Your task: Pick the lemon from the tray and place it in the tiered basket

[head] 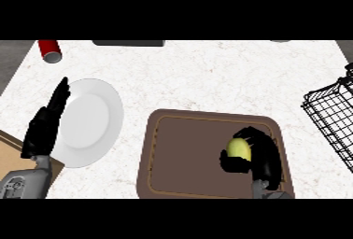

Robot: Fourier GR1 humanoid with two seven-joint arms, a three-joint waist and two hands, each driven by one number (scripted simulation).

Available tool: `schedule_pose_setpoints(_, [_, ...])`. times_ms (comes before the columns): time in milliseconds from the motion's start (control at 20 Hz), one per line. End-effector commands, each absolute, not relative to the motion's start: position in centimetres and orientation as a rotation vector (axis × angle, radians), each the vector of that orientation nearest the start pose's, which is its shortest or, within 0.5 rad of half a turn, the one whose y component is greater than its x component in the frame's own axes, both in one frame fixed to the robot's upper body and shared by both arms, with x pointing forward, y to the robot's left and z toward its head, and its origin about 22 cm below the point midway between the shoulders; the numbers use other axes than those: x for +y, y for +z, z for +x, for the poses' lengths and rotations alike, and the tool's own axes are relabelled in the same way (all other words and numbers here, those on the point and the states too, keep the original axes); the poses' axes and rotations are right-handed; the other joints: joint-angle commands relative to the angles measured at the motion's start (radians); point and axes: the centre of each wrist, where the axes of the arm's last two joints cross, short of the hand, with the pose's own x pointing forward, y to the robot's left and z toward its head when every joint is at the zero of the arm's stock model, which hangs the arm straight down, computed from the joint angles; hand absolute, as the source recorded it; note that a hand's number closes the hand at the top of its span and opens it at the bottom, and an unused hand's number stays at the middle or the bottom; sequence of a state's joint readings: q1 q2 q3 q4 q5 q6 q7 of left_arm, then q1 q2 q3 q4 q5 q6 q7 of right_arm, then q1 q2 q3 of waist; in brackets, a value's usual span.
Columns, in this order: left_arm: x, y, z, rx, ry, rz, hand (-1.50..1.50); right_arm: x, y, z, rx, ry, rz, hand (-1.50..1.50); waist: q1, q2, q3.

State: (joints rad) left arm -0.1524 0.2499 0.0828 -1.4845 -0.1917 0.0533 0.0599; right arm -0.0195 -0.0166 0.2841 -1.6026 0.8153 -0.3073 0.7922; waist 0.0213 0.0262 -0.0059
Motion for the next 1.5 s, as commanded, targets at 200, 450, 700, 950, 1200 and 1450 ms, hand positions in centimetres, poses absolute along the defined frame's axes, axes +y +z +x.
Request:
schedule_pose_setpoints(200, [28.3, 3.6, 28.2, -1.565, -0.289, 0.387, 0.00, -21.3, 8.3, 33.1, -0.869, -0.212, -1.119, 1.50, 0.053, 0.003, -0.003])
schedule_pose_setpoints(450, [28.4, 4.5, 28.7, -1.579, -0.296, 0.392, 0.00, -23.5, 15.1, 37.4, -0.913, -0.338, -1.442, 1.50, 0.065, -0.006, -0.002])
schedule_pose_setpoints(700, [27.9, 3.4, 28.6, -1.564, -0.308, 0.394, 0.00, -22.4, 21.1, 40.7, -0.855, -0.387, -1.656, 1.50, 0.068, -0.006, -0.001])
schedule_pose_setpoints(950, [27.8, 3.9, 29.0, -1.555, -0.275, 0.386, 0.00, -22.8, 26.2, 43.0, -0.670, -0.304, -1.819, 1.50, 0.042, -0.016, 0.002])
schedule_pose_setpoints(1200, [28.8, 4.6, 29.5, -1.559, -0.263, 0.426, 0.00, -21.9, 28.5, 44.5, -0.707, -0.298, -1.718, 1.50, 0.017, -0.017, 0.005])
schedule_pose_setpoints(1450, [29.4, 4.8, 29.1, -1.556, -0.266, 0.406, 0.00, -24.7, 29.6, 45.4, -0.679, -0.228, -1.743, 1.50, 0.008, -0.019, 0.006])
